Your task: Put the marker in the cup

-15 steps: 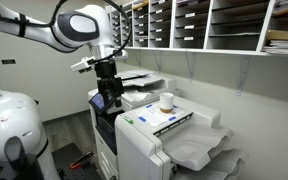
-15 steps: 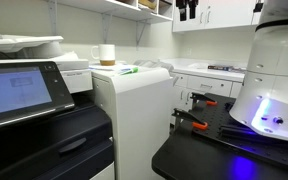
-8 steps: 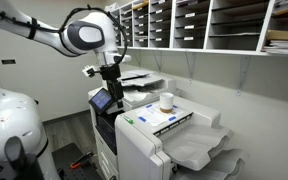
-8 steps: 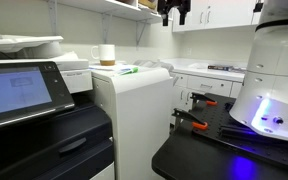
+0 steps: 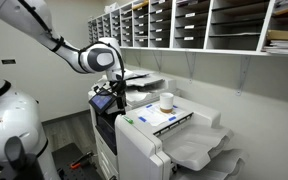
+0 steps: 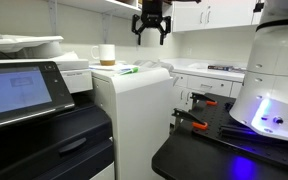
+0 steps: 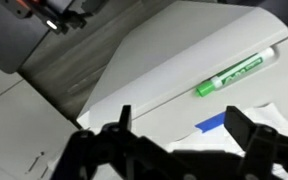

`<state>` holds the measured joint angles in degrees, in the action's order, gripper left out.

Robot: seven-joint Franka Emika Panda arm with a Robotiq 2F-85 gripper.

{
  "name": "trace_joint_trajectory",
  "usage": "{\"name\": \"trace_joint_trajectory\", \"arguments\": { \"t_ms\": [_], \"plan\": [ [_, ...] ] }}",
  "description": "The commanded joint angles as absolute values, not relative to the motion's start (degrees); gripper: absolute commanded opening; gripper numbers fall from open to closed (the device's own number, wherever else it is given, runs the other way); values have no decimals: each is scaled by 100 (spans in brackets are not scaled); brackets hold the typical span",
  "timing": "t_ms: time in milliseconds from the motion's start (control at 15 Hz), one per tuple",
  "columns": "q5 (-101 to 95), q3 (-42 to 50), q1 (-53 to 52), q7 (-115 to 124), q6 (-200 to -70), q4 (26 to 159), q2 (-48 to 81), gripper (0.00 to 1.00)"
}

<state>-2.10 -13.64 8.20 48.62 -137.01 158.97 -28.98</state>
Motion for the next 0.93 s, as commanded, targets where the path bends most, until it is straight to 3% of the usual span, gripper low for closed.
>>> {"name": "trace_joint_trajectory", "arguments": {
  "t_ms": [0, 467, 867],
  "plan": [
    [-287, -1671, 1086, 6161, -14362, 15738, -2189, 100],
    [-1603, -1966, 1442, 9385, -15101, 15586, -1280, 100],
    [-2357, -1640, 918, 10500, -14952, 15152, -641, 99]
  ]
}}
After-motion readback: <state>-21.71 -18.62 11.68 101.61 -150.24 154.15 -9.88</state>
